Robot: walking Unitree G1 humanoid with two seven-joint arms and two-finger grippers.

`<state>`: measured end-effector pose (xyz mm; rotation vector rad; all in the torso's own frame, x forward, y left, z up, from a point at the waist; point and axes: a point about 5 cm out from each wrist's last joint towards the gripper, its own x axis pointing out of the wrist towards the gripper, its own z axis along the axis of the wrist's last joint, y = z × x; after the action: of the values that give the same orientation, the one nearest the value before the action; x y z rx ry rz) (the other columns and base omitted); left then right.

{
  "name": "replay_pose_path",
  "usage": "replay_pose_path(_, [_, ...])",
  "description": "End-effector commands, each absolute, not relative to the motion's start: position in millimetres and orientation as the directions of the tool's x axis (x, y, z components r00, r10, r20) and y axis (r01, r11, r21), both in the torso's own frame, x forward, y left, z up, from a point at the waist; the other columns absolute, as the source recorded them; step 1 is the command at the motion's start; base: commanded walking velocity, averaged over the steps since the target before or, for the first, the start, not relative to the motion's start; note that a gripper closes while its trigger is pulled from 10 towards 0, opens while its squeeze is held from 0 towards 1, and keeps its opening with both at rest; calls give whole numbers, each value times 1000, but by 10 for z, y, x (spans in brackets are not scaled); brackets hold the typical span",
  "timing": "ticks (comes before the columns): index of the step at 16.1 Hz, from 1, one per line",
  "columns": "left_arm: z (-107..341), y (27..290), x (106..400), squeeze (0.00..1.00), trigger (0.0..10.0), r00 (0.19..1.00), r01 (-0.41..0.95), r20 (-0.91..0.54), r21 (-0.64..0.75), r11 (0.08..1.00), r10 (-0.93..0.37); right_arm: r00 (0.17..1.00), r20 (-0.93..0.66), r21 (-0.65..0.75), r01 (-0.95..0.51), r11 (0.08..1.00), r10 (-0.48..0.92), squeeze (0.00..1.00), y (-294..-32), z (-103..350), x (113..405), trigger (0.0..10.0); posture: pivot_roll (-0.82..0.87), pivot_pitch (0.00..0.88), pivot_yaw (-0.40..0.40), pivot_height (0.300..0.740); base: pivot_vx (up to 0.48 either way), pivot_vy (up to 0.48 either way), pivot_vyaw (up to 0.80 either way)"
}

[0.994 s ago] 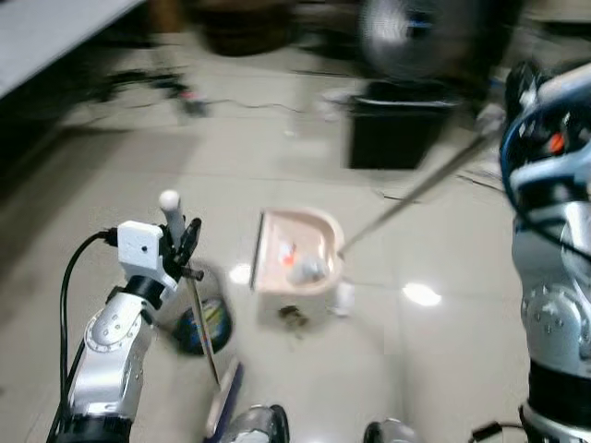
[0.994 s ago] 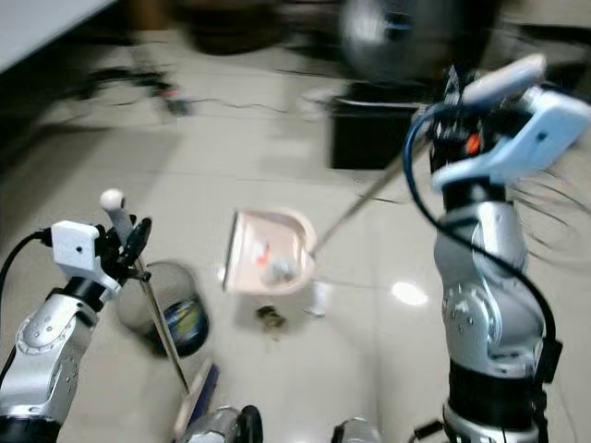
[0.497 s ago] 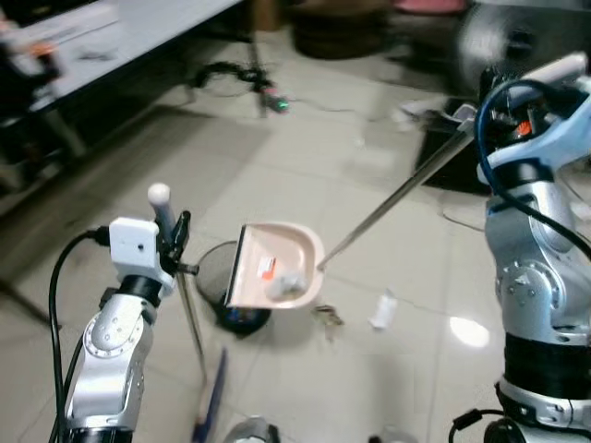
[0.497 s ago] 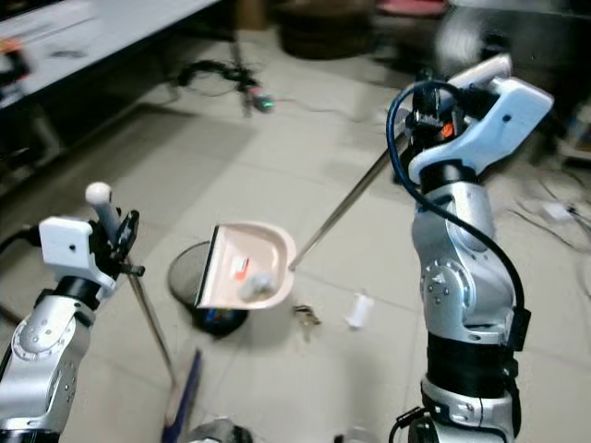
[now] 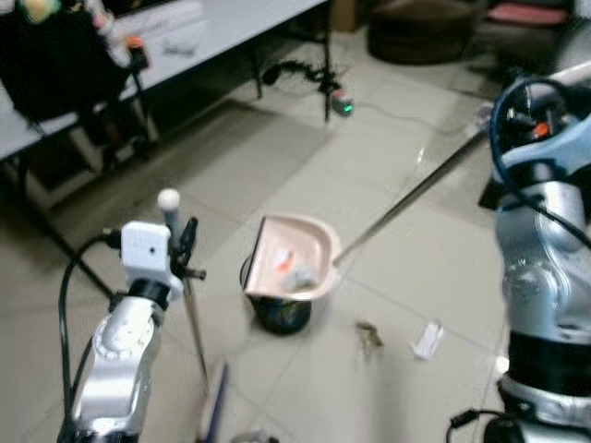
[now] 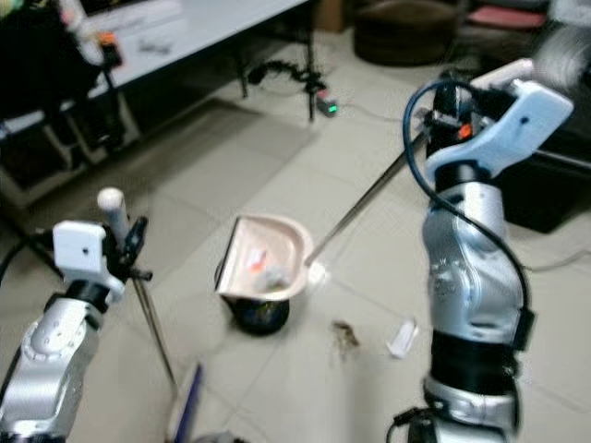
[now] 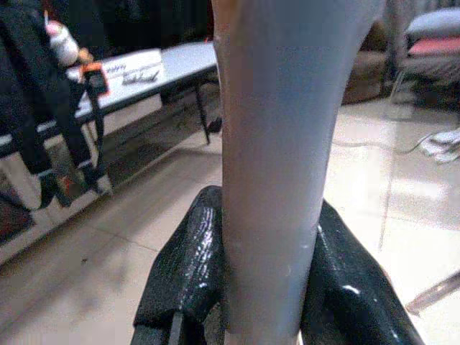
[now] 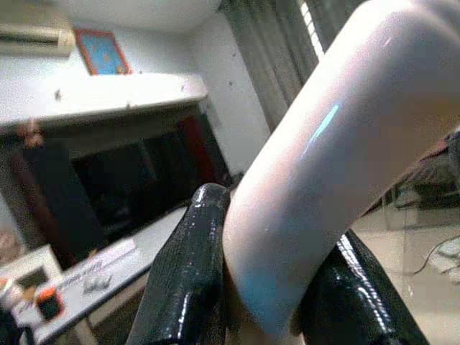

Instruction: Sweep floor

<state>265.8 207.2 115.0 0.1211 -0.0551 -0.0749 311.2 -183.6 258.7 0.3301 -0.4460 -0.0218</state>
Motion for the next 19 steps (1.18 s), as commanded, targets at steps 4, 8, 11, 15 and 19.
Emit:
replay_pose_path(4, [1209, 2056, 2685, 0, 10000, 996, 44, 76, 119, 992, -53, 885, 459, 326, -88, 941, -76, 0, -1824, 2664, 3107, 10000, -57, 39, 39, 740, 394, 0, 0])
replay_pose_path(8, [1193, 2060, 2676, 0, 10000, 997, 15, 80, 99, 995, -23, 885, 460, 318, -92, 944, -69, 0, -1829, 2670, 3140, 10000, -57, 32, 8, 740, 393, 0, 0])
replay_pose_path(11, [1175, 2057, 2663, 0, 10000, 997, 7, 75, 93, 996, -14, 886, 459, 328, -91, 940, -74, 0, -1848, 2659, 3182, 10000, -57, 32, -3, 740, 377, 0, 0])
replay_pose_path(15, [1114, 2076, 2636, 0, 10000, 999, 5, 41, 89, 996, -9, 888, 450, 348, -74, 935, -98, 0, -1866, 2610, 3245, 10000, -59, 26, 8, 740, 0, 0, 0])
replay_pose_path(19, [1109, 2061, 2643, 0, 10000, 999, 4, 45, 82, 997, -8, 879, 467, 336, -74, 939, -98, 0, -1879, 2565, 3302, 10000, -58, 22, 14, 740, 0, 0, 0])
